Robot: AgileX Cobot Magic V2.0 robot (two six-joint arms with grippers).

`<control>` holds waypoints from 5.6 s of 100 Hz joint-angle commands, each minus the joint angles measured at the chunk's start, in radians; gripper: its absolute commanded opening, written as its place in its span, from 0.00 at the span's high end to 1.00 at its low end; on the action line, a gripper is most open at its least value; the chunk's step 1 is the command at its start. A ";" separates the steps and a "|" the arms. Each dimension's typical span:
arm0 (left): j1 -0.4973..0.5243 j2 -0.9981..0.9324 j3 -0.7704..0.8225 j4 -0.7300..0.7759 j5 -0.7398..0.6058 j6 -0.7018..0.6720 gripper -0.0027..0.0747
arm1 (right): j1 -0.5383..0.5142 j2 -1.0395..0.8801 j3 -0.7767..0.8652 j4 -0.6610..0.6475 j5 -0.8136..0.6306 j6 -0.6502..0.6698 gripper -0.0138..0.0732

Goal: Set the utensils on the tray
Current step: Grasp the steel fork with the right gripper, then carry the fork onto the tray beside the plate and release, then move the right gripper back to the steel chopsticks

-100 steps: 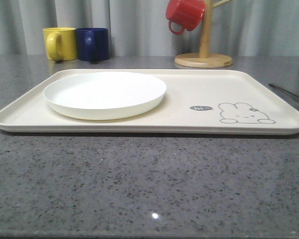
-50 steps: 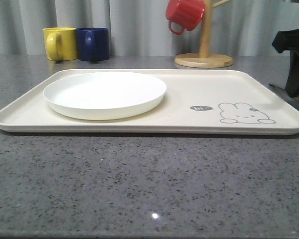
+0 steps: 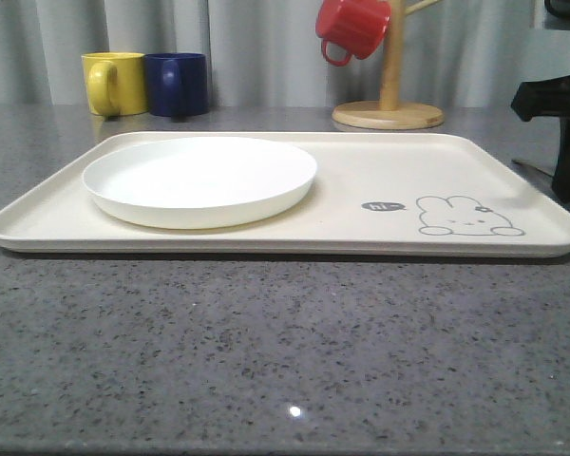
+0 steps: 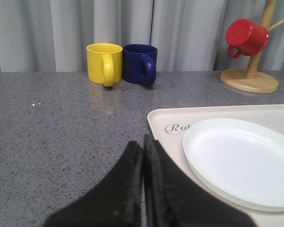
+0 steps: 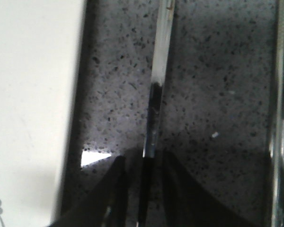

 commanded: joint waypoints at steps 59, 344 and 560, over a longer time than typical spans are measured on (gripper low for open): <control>-0.007 0.003 -0.029 -0.004 -0.085 -0.003 0.99 | 0.075 -0.162 -0.164 0.017 0.048 0.198 0.90; -0.007 0.003 -0.029 -0.004 -0.085 -0.003 0.99 | 0.317 -0.165 -0.145 -0.347 0.033 0.560 0.46; -0.007 0.003 -0.029 -0.004 -0.085 -0.003 0.99 | -0.233 0.057 -0.146 0.098 0.109 -0.097 0.92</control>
